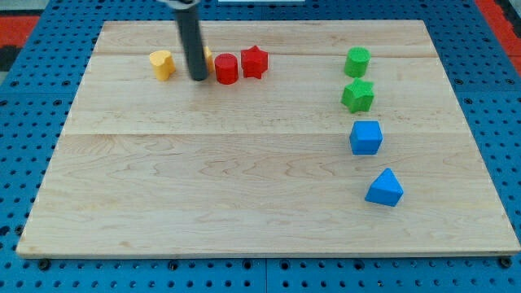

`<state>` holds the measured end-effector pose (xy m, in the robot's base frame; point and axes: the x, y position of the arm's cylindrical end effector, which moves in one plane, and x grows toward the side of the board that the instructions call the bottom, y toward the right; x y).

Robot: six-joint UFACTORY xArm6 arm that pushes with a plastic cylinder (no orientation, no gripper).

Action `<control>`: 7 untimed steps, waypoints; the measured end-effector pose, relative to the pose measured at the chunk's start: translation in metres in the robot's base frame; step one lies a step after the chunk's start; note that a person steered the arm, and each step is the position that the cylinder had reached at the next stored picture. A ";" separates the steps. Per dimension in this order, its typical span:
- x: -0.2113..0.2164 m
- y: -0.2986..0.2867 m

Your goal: Push the red star towards the top right corner of the board

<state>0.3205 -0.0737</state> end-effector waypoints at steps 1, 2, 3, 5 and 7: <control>0.000 0.055; -0.018 0.063; -0.033 0.103; -0.052 0.173; -0.093 0.228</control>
<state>0.2278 0.1543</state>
